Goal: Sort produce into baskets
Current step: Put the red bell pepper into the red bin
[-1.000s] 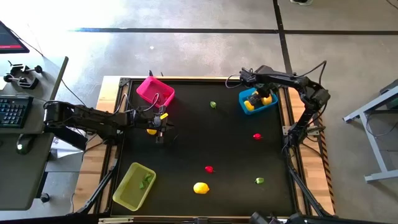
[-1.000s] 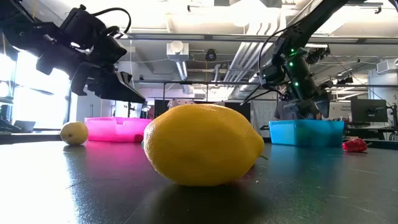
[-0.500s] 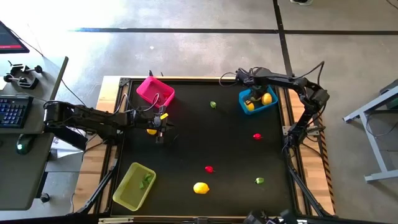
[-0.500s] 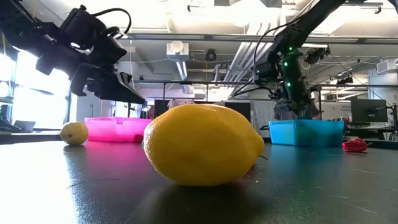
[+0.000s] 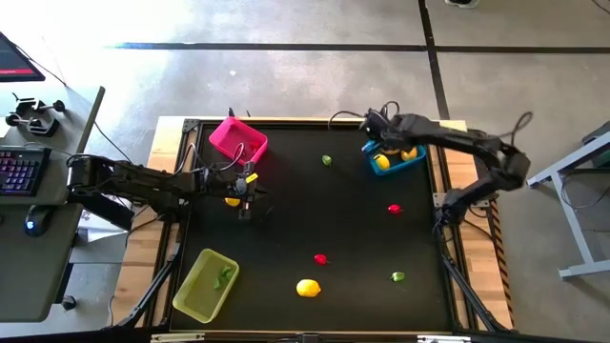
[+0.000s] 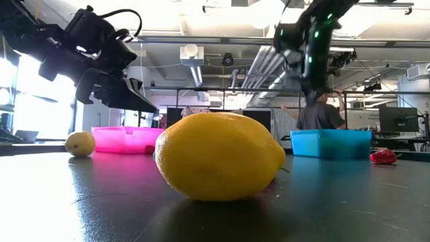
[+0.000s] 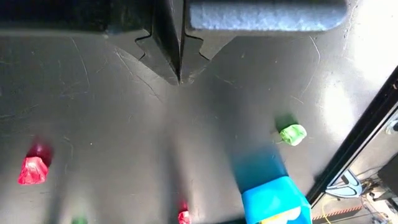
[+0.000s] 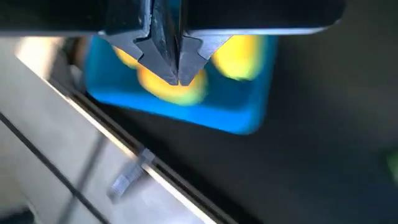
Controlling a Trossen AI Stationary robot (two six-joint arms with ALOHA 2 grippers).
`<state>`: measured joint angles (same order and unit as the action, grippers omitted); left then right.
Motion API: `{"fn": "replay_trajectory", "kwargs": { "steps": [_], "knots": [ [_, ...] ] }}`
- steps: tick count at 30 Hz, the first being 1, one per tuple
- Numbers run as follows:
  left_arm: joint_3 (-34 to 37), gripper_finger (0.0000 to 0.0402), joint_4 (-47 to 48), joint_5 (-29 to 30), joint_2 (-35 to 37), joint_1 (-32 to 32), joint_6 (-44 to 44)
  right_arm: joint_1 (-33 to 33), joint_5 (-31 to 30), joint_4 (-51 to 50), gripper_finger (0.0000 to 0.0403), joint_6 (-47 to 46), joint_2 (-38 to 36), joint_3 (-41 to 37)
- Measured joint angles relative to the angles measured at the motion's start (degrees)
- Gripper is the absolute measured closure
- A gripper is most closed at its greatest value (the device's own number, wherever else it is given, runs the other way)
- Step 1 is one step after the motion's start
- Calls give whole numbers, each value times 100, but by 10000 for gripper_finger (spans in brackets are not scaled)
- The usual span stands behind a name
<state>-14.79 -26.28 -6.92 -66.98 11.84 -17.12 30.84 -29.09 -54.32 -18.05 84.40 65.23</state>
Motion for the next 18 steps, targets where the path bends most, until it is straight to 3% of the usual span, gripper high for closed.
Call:
{"fn": "replay_trajectory", "kwargs": {
  "steps": [9, 18],
  "knots": [
    [0, 402, -7, 0, 0, 0, 115, -1587, 699, 2530, 402, -326, -953, -1583],
    [1, 401, -57, 0, 0, 1, 50, -3049, 1575, 5890, 402, -397, -647, -2870]
  ]
}}
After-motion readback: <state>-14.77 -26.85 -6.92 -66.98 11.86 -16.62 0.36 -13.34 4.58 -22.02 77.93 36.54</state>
